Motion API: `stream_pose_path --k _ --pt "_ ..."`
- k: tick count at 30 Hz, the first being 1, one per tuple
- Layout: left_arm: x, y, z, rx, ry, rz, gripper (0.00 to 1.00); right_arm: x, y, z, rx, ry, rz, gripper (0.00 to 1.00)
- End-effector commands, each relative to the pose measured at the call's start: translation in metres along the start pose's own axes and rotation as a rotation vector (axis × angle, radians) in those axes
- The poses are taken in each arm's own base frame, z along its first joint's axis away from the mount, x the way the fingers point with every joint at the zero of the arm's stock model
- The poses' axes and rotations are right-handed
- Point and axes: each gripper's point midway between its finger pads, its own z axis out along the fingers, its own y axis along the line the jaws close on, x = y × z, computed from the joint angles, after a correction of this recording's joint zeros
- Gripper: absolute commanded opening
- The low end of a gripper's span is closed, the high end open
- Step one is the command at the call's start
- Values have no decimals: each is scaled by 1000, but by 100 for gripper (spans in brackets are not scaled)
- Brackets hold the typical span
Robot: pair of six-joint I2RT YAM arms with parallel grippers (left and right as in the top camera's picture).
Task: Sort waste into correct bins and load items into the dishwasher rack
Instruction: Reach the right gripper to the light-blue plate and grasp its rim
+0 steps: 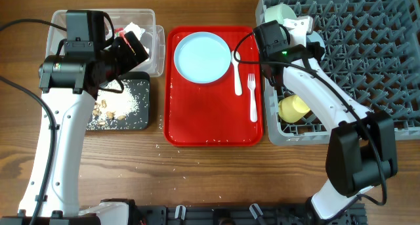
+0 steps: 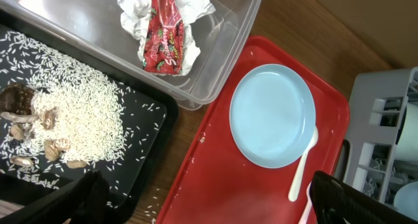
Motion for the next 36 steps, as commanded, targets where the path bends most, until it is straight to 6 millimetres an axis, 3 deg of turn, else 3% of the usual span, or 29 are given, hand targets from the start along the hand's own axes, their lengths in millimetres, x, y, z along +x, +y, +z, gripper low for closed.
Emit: stream_pose_path --k 1,4,5,6,7,9,12,14,15,16,17,21,23,24,25,28,33,36 --pt "-1 1 2 -3 2 -3 100 24 39 -8 -168 62 -125 5" --pt "-1 1 2 -4 2 -3 100 31 55 -25 -232 63 -182 9" --pt "-1 1 2 -3 2 -3 100 32 60 -33 -254 56 -196 17" --pt "-1 1 2 -4 2 -3 100 32 63 -40 -273 47 -204 36" --pt "-1 1 2 -3 2 -3 100 30 64 -46 -289 36 -202 46" --pt "-1 1 2 -4 2 -3 100 26 62 -54 -314 23 -173 54" --pt "-1 1 2 -3 2 -3 100 6 52 -68 -384 -8 -75 57" --pt "-1 1 2 -3 2 -3 100 -12 45 -81 -463 -37 -1 68" --pt "-1 1 2 -3 2 -3 100 -20 45 -90 -528 -54 29 74" --pt "-1 1 2 -3 2 -3 100 -32 46 -104 -632 -75 74 91" --pt "-1 1 2 -3 2 -3 100 -41 48 -116 -715 -95 109 100" --pt "-1 1 2 -3 2 -3 100 -63 65 -157 -989 -161 172 100" --pt "-1 1 2 -3 2 -3 100 -75 86 -199 -1255 -205 173 100" --pt "-1 1 2 -3 2 -3 100 -79 96 -213 -1352 -217 180 96" --pt "-1 1 2 -3 2 -3 100 -81 106 -215 -1387 -182 235 90" --pt "-1 1 2 -4 2 -3 100 -70 149 -185 -1313 24 389 76" --pt "-1 1 2 -3 2 -3 100 -15 222 -140 -1167 356 510 62" --pt "-1 1 2 -3 2 -3 100 5 243 -127 -1124 446 530 54"
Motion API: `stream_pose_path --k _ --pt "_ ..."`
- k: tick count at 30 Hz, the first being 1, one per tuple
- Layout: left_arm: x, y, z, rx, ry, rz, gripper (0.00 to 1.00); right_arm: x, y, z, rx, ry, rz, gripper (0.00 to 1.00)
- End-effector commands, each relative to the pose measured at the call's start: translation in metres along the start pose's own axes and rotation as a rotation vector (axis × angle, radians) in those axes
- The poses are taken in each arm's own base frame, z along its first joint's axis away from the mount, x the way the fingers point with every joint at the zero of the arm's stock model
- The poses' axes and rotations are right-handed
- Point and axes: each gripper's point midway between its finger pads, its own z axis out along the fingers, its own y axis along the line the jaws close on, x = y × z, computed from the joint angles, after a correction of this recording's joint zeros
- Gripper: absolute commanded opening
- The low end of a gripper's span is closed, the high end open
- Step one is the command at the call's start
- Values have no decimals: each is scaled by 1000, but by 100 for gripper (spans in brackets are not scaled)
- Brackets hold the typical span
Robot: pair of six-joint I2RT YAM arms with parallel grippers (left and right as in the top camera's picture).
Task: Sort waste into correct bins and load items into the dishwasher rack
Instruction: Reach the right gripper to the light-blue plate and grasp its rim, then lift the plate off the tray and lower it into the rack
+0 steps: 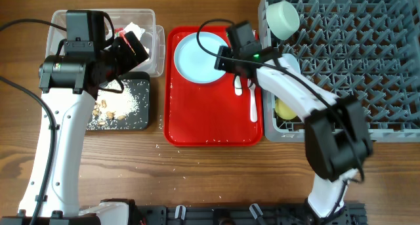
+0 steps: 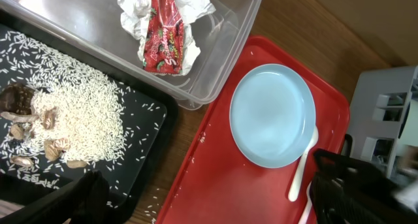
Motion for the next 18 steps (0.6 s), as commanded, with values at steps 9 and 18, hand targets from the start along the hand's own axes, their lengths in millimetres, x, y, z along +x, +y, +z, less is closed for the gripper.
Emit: stream_pose_path --k 9,18 --pt "-1 1 2 -4 3 -3 100 53 -37 61 138 144 155 22" --pt "-1 1 2 -3 2 -3 100 19 -17 30 96 103 5 4"
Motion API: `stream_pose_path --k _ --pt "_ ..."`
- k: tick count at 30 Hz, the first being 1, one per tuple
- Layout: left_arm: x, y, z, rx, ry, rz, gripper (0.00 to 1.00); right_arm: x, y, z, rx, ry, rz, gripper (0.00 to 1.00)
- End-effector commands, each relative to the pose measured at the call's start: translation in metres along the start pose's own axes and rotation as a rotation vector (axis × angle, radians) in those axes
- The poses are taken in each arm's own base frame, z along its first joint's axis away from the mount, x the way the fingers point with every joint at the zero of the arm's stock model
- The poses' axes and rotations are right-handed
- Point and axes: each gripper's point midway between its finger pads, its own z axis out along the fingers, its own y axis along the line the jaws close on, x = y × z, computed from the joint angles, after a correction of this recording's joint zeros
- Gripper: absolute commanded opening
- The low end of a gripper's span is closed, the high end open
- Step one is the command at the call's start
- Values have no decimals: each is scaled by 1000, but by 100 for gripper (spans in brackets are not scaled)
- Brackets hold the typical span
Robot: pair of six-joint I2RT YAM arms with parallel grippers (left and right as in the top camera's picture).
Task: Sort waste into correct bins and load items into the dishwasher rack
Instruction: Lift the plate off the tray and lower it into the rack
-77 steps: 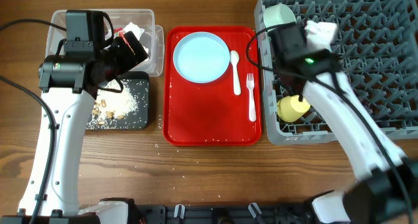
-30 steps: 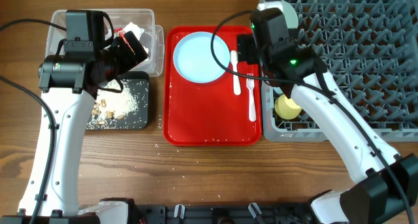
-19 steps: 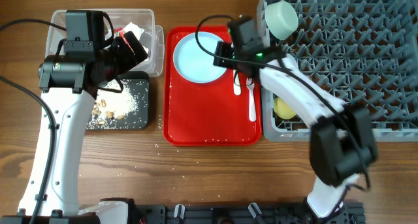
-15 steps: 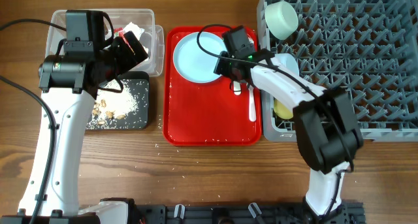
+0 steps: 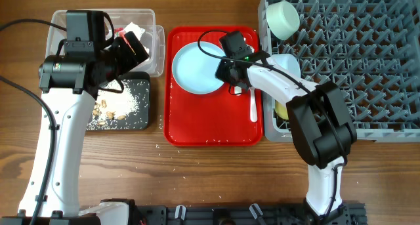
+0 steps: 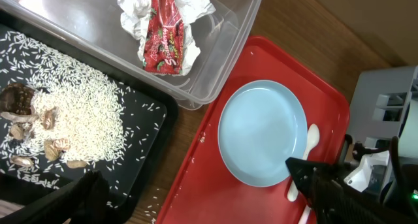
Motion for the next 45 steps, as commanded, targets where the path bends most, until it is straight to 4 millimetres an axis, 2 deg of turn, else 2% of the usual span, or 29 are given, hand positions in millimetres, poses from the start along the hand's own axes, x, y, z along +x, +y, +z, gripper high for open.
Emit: stream_pose_path --k 1,3,4,6,8,10,12,14,16,18,21,23,29,33,34,35,38,39,40,43,44,45 --pt "-1 1 2 -3 2 -3 100 -24 12 -27 -4 -52 -139 4" --pt "-1 1 2 -4 3 -3 100 -48 18 -65 -5 -126 -203 4" --pt "-1 1 2 -3 2 -3 100 -68 21 -101 5 -203 -253 4" --pt "-1 1 2 -4 3 -3 100 -93 15 -152 54 -325 -276 4" --pt "-1 1 2 -4 3 -3 100 -124 -12 -224 185 -532 -253 4" --pt "-1 1 2 -4 3 -3 100 -145 -49 -285 362 -702 -218 4" --pt "-1 1 2 -4 3 -3 100 -157 -85 -331 557 -806 -211 4" --pt "-1 1 2 -3 2 -3 100 -163 -111 -350 708 -812 -243 4" --pt "-1 1 2 -3 2 -3 100 -168 -134 -348 806 -756 -296 5" --pt "-1 1 2 -3 2 -3 100 -171 -154 -335 856 -680 -345 4" --pt "-1 1 2 -4 3 -3 100 -177 -171 -308 850 -565 -434 4" --pt "-1 1 2 -3 2 -3 100 -180 -180 -297 867 -517 -472 4" --pt "-1 1 2 -4 3 -3 100 -193 -217 -261 916 -418 -450 4" --pt "-1 1 2 -4 3 -3 100 -192 -220 -222 857 -325 -523 6" --pt "-1 1 2 -4 2 -3 100 -191 -221 -212 850 -305 -529 21" --pt "-1 1 2 -3 2 -3 100 -191 -220 -207 835 -297 -535 24" --pt "-1 1 2 -4 3 -3 100 -194 -215 -207 800 -327 -510 21" --pt "-1 1 2 -3 2 -3 100 -197 -214 -211 792 -350 -496 14" --pt "-1 1 2 -3 2 -3 100 -200 -214 -214 784 -364 -487 11" --pt "-1 1 2 -3 2 -3 100 -200 -207 -218 726 -384 -487 14" --pt "-1 1 2 -3 2 -3 100 -201 -203 -220 701 -394 -485 17" --pt "-1 1 2 -4 3 -3 100 -202 -199 -224 672 -416 -461 24"
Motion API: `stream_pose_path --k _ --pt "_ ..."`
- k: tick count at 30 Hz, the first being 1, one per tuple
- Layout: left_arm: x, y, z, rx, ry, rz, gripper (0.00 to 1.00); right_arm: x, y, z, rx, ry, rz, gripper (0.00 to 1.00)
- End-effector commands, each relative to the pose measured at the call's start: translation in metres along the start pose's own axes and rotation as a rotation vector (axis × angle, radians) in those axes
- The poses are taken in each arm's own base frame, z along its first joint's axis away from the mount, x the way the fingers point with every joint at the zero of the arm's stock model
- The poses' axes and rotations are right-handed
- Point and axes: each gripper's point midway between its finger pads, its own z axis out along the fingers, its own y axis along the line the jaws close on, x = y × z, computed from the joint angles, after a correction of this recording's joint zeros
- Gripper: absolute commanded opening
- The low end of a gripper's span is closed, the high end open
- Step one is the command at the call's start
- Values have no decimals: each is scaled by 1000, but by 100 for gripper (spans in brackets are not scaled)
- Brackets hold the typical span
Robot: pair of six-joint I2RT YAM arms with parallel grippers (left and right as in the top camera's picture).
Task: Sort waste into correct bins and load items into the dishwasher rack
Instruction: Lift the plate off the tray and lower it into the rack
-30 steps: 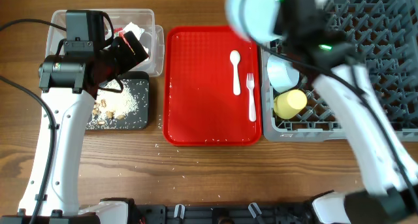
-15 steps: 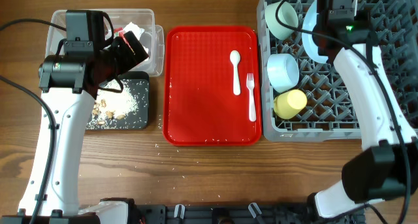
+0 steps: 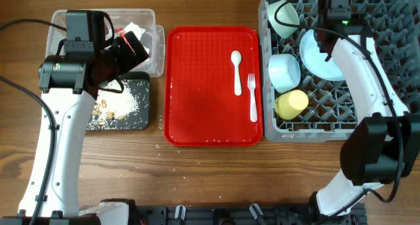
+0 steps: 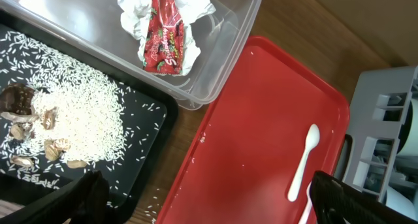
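A light blue plate (image 3: 316, 54) leans in the grey dishwasher rack (image 3: 380, 67). My right gripper (image 3: 327, 46) reaches down to the plate's upper rim and looks shut on it. A white spoon (image 3: 236, 72) and a white fork (image 3: 252, 98) lie on the red tray (image 3: 203, 107); the spoon (image 4: 304, 162) also shows in the left wrist view. My left gripper (image 4: 209, 201) hangs open and empty over the gap between the black tray (image 4: 140, 110) and the red tray (image 4: 261, 119).
The clear bin (image 4: 225, 51) holds a red wrapper (image 4: 166, 34) and crumpled paper. Rice and food scraps (image 4: 65, 119) lie in the black tray. The rack also carries a green cup (image 3: 282, 16), a blue bowl (image 3: 284, 71) and a yellow cup (image 3: 292, 105). Rice grains dot the wood.
The blue plate has left the red tray and now leans in the rack. My right gripper went from the plate's edge on the tray to the rack. The left arm is unchanged.
My right gripper was first at the rack's left side with the plate, spoon and fork on the red tray. Then it was over the tray beside the plate, then at the plate's rim with the plate shifted. Now the plate is in the rack.
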Motion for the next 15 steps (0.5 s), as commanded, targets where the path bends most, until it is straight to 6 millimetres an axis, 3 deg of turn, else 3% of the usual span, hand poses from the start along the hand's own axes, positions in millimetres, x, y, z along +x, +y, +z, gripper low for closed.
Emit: stream_pose_path --k 1,5,7,8,11,15 --pt "-1 1 2 -3 2 -3 100 -17 -3 -22 -99 -80 125 31" --pt "-1 1 2 -3 2 -3 100 -12 22 -35 -339 -52 281 50" --pt "-1 1 2 -4 3 -3 100 6 35 -36 -489 50 403 65" --pt "-1 1 2 -3 2 -3 100 16 36 -36 -543 110 462 67" --pt "-1 1 2 -3 2 -3 100 52 19 -29 -631 290 639 67" --pt "-1 1 2 -3 2 -3 100 94 -25 -1 -574 403 830 67"
